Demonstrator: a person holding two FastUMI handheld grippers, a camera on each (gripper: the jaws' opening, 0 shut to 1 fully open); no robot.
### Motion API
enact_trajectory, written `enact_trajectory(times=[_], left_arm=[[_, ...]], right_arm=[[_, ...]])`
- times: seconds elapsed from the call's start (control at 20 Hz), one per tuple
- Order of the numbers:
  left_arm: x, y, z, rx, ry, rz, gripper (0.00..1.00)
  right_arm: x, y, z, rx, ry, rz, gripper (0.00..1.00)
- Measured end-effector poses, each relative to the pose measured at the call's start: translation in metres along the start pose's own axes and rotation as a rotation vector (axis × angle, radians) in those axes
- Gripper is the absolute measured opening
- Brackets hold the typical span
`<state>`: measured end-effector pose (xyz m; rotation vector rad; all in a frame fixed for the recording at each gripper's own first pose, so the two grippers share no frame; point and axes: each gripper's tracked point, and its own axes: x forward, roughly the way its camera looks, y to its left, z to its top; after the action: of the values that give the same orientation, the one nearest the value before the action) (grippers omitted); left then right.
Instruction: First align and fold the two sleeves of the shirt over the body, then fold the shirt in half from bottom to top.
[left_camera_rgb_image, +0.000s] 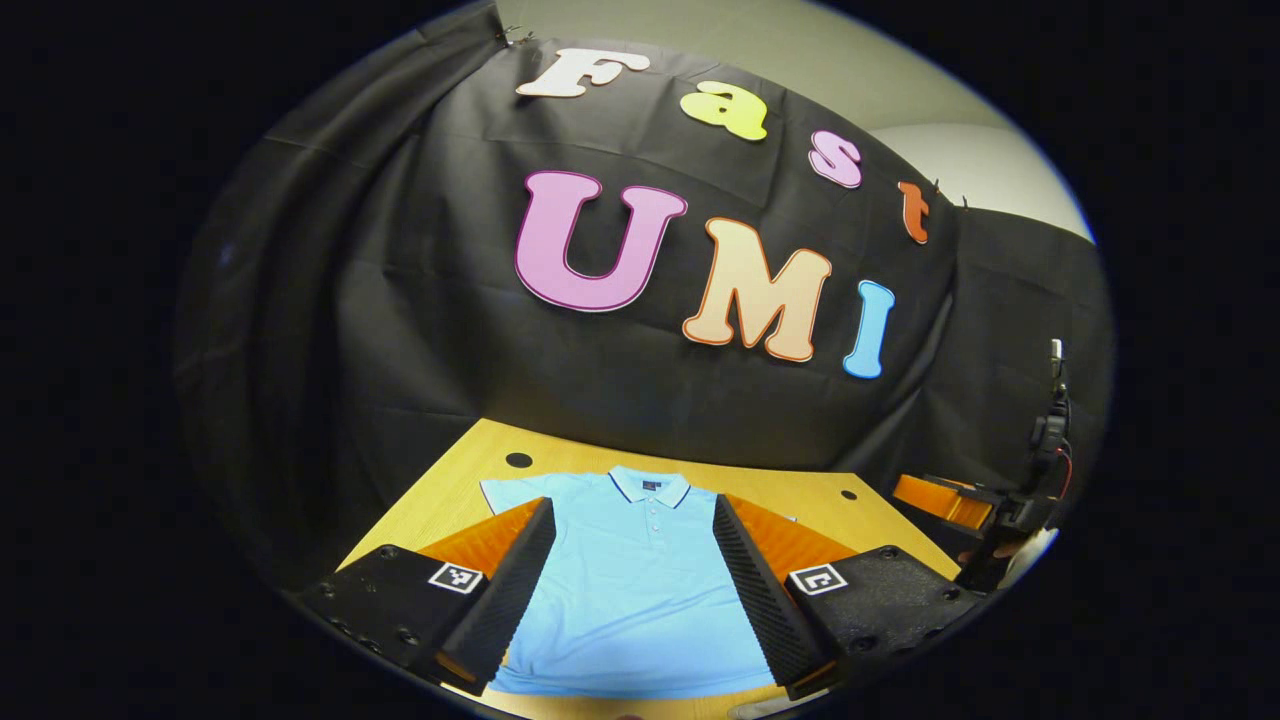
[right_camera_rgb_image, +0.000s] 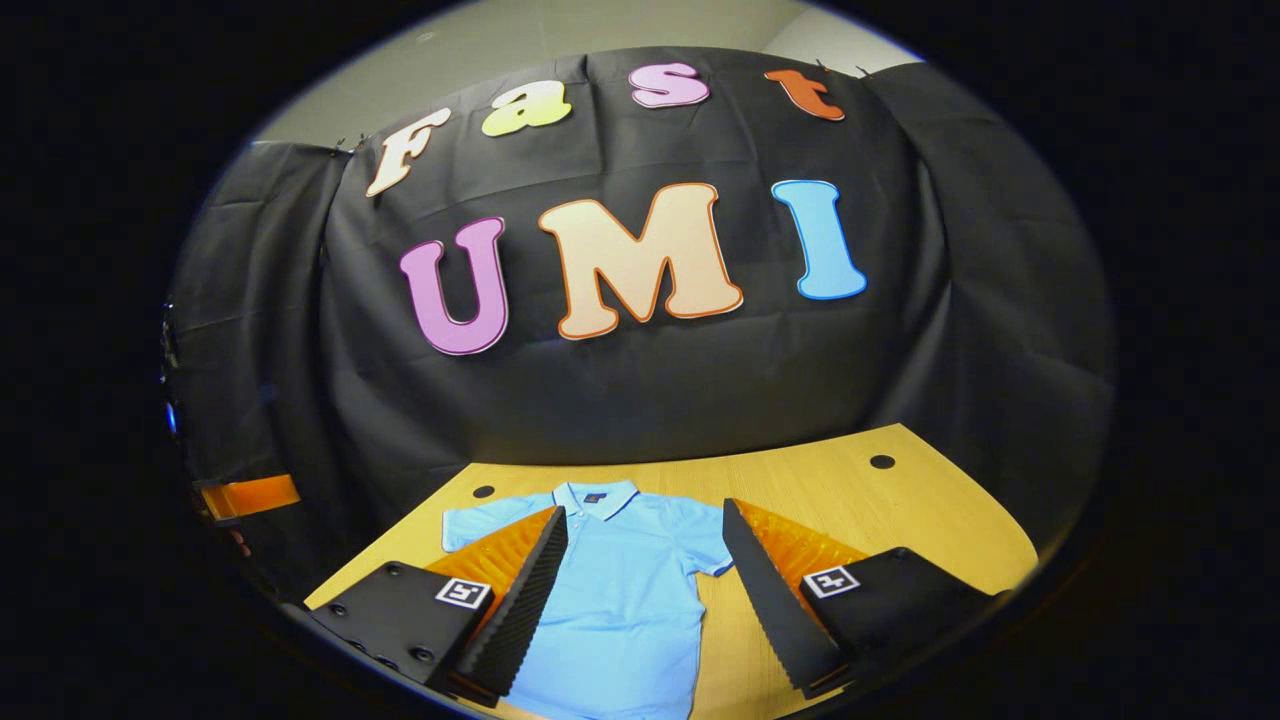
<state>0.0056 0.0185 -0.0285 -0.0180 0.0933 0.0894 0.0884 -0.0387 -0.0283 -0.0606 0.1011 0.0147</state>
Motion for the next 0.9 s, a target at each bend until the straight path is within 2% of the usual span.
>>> enact_trajectory(times=[0.3,0.5,0.55,0.6,0.65,0.75,0.8,0.85,0.9], left_arm=[[-0.004,0.017,0.006,0.001,0.003,0.085,0.95],[-0.003,0.023,0.003,-0.014,0.014,0.143,0.95],[-0.002,0.024,0.004,-0.026,0.012,0.155,0.95],[-0.001,0.022,0.004,-0.044,0.010,0.162,0.95],[0.000,0.020,0.003,-0.066,0.008,0.166,0.95],[0.003,0.020,0.001,-0.103,0.006,0.185,0.95],[0.003,0.022,-0.002,-0.114,0.007,0.200,0.95],[0.003,0.025,-0.005,-0.120,0.014,0.218,0.95],[0.001,0.027,-0.009,-0.118,0.023,0.236,0.95]], right_arm=[[0.094,-0.059,-0.026,-0.058,0.058,-0.035,0.97],[0.158,-0.087,-0.073,-0.071,0.166,-0.043,0.97],[0.173,-0.093,-0.086,-0.070,0.193,-0.051,0.93],[0.188,-0.101,-0.098,-0.077,0.219,-0.061,0.93],[0.201,-0.113,-0.113,-0.089,0.254,-0.072,0.97],[0.220,-0.131,-0.144,-0.105,0.336,-0.085,0.93],[0.227,-0.134,-0.158,-0.112,0.364,-0.080,0.97],[0.235,-0.140,-0.170,-0.131,0.387,-0.087,0.93],[0.241,-0.146,-0.179,-0.148,0.403,-0.094,0.97]])
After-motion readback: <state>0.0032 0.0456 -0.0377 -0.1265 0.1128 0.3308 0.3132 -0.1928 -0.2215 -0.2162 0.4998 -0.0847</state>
